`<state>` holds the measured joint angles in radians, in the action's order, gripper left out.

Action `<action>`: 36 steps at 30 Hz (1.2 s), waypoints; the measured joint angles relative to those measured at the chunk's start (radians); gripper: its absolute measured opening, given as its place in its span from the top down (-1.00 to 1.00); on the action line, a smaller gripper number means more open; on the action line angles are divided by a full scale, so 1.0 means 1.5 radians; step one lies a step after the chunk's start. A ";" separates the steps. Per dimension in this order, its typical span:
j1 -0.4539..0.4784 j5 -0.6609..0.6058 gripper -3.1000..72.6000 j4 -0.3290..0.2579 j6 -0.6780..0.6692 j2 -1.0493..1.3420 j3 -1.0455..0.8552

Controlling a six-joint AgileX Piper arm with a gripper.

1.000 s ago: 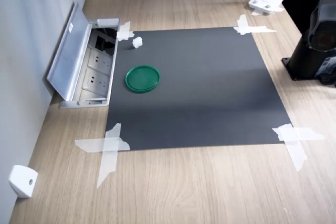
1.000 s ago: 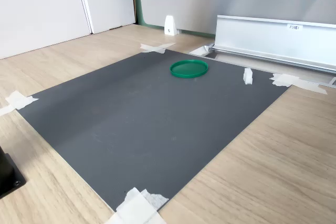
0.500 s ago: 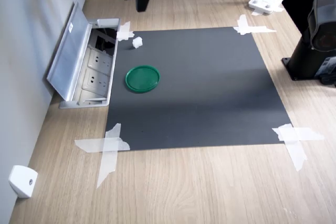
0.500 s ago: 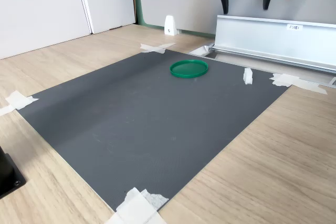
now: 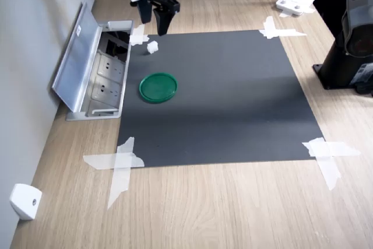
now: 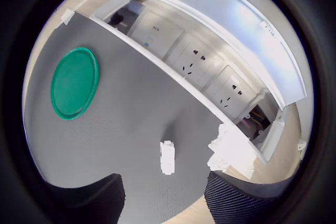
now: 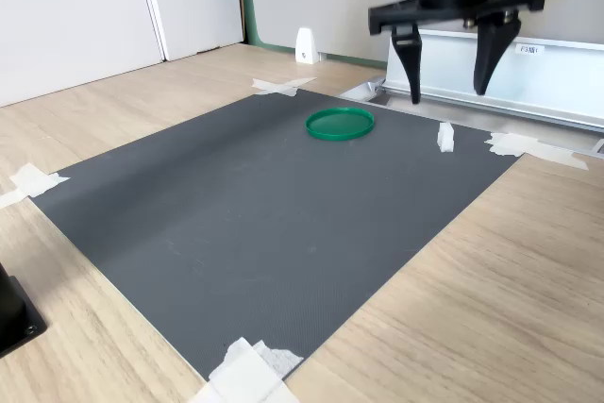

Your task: Grasp a white terminal and put it on the green lid.

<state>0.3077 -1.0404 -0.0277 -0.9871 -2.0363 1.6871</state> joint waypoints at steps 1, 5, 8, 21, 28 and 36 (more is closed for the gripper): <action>0.000 0.003 -0.77 0.000 0.000 -0.005 0.000; 0.000 0.013 -0.77 -0.001 0.000 -0.024 0.000; 0.000 0.021 -0.77 -0.006 0.000 -0.035 0.000; 0.000 0.050 -0.74 -0.021 0.000 -0.068 0.000; 0.000 0.051 -0.37 -0.022 0.003 -0.071 0.000; 0.000 0.046 0.69 -0.022 0.013 -0.071 0.000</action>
<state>0.3077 -0.9715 -0.0607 -0.9679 -2.1424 1.6871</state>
